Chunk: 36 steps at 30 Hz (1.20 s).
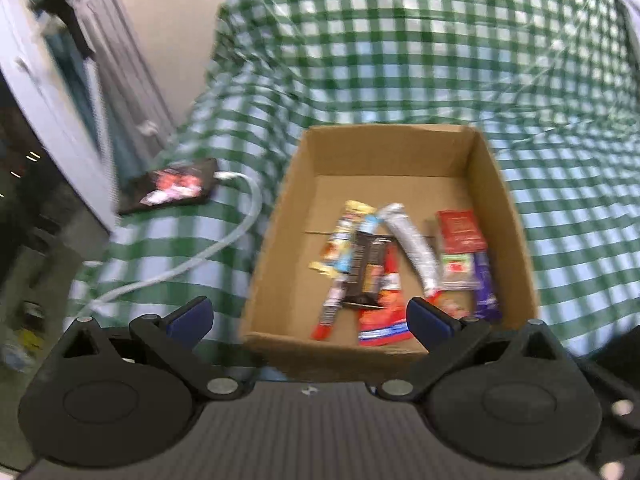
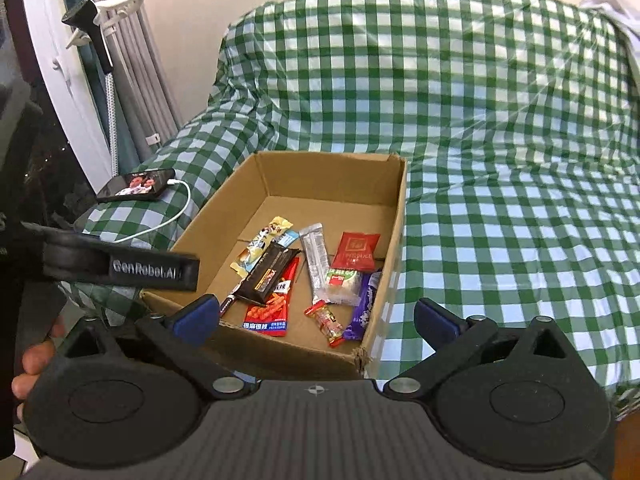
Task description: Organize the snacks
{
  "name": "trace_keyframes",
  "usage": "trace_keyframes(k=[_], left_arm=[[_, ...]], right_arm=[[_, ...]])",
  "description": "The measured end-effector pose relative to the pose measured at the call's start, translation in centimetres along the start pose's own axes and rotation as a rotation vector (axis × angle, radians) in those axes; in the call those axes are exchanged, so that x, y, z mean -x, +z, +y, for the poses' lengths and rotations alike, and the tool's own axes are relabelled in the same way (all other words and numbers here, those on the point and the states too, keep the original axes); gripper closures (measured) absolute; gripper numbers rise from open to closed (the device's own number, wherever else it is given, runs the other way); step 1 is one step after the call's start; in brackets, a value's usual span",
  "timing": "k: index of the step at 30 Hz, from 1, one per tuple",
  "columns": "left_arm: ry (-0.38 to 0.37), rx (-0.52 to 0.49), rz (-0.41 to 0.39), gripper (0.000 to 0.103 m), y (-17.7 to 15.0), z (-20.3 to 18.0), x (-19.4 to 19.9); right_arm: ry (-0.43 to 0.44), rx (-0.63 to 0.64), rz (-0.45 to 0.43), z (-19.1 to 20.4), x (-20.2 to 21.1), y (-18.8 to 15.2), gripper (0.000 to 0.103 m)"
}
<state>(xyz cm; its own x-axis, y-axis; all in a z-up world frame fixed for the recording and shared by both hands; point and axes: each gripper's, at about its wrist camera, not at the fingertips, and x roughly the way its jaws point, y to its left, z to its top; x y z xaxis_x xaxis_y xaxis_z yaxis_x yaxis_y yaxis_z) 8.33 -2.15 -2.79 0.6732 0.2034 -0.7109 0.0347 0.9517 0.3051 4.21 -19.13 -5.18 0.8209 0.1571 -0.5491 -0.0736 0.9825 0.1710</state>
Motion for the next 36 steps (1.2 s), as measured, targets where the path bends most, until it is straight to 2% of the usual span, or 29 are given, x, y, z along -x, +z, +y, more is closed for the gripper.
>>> trace_keyframes(k=[3, 4, 9, 14, 18, 20, 23, 28, 34, 36], left_arm=[[0.097, -0.030, -0.065, 0.000, -0.3, -0.2, 2.2], [0.104, -0.019, -0.071, 0.000, -0.5, 0.0, 2.7], [-0.053, 0.130, -0.048, 0.000, -1.9, 2.5, 4.8], [-0.108, 0.241, -0.072, 0.000, -3.4, 3.6, 5.8], [-0.183, 0.268, -0.111, 0.000, -4.4, 3.8, 5.6], [-0.196, 0.289, -0.094, 0.000, -4.6, 3.7, 5.2], [-0.164, 0.297, -0.056, 0.000, -4.7, 3.6, 4.4], [-0.034, 0.259, -0.049, 0.000, -4.8, 3.4, 3.3], [-0.049, 0.295, 0.011, 0.000, -4.4, 4.1, 1.3], [-0.029, 0.279, 0.019, 0.000, -4.4, 4.0, 0.9]], right_arm=[[-0.006, 0.006, -0.045, 0.0, 1.7, -0.2, 0.001], [-0.008, 0.005, -0.051, 0.0, 2.0, -0.1, 0.001], [0.015, 0.009, -0.114, 0.4, 4.2, -0.5, 0.001], [0.002, 0.043, -0.124, 0.8, 4.7, -1.1, 0.001], [-0.020, 0.073, -0.149, 0.7, 4.7, -1.3, 0.000], [-0.044, 0.102, -0.159, 0.7, 4.3, -1.5, 0.001], [-0.064, 0.125, -0.143, 0.8, 3.5, -1.8, 0.000], [-0.072, 0.139, -0.118, 1.3, 2.1, -2.6, 0.000], [-0.063, 0.199, -0.088, 2.3, 0.7, -2.6, 0.000], [-0.061, 0.207, -0.083, 2.5, 0.3, -2.4, 0.000]])
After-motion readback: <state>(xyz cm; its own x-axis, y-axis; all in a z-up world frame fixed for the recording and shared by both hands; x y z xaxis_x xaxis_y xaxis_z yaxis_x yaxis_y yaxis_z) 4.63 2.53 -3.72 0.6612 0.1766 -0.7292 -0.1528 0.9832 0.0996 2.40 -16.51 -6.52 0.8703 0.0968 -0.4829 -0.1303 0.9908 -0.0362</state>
